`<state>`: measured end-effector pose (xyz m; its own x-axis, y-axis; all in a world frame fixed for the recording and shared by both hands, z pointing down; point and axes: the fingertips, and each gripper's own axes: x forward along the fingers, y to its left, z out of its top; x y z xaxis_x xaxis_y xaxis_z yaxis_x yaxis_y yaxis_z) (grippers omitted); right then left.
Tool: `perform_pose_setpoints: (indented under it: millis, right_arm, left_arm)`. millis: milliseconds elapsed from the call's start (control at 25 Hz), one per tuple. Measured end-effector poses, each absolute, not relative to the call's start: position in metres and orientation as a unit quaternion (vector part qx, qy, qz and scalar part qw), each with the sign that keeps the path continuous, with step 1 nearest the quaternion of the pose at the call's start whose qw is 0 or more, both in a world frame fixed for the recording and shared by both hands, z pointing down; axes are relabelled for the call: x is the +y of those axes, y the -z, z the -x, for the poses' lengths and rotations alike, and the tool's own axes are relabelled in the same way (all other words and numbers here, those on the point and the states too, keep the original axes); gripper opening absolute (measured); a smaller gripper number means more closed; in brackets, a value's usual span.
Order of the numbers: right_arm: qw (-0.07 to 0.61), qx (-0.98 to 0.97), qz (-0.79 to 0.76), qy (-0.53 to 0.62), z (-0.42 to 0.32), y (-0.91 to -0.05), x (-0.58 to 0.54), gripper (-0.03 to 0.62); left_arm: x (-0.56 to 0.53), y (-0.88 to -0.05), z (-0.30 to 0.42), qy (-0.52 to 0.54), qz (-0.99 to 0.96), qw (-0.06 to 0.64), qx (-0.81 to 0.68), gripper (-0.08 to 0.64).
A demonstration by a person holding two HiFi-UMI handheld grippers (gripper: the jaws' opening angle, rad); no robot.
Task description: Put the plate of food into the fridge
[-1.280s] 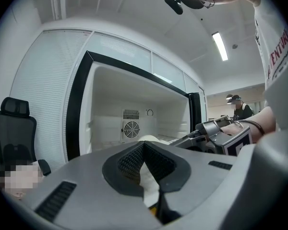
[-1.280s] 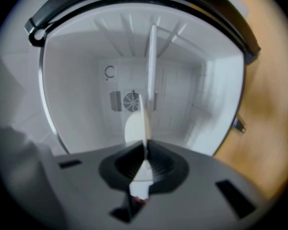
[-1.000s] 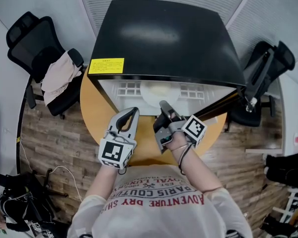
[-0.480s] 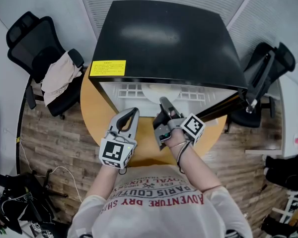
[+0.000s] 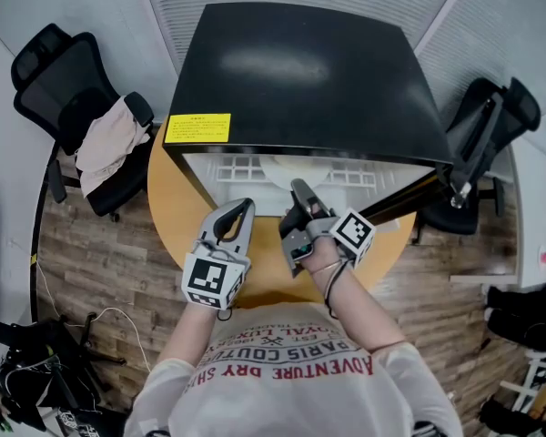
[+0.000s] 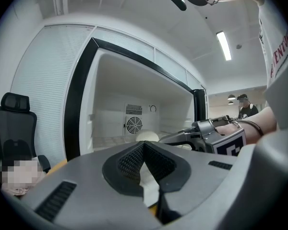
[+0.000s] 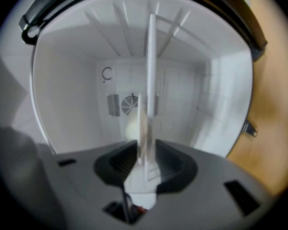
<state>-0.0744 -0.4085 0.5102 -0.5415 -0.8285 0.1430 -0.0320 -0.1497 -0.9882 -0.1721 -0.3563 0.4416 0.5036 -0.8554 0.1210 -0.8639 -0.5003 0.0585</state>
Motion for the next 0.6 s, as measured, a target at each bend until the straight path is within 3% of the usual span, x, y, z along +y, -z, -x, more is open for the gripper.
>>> perform_pose_setpoints:
  millis: [280, 440, 600]
  right_arm:
    - [0.292, 0.611, 0.382, 0.629, 0.068, -0.494, -0.397, 0.133]
    - [0.287, 0.619, 0.369, 0.632, 0.067, -0.495, -0.386, 0.041]
    - [0.281, 0.627, 0.363, 0.629, 0.066, -0.498, -0.377, 0.041]
  left_arm:
    - [-0.357, -0.441, 0.168, -0.04, -0.867, 0.052, -0.494, 0.026]
    - [-0.353, -0.44, 0.164, -0.04, -0.869, 0.055, -0.489, 0.026]
    - [-0.349, -0.439, 0.159, -0.044, -0.872, 0.05, -0.484, 0.026]
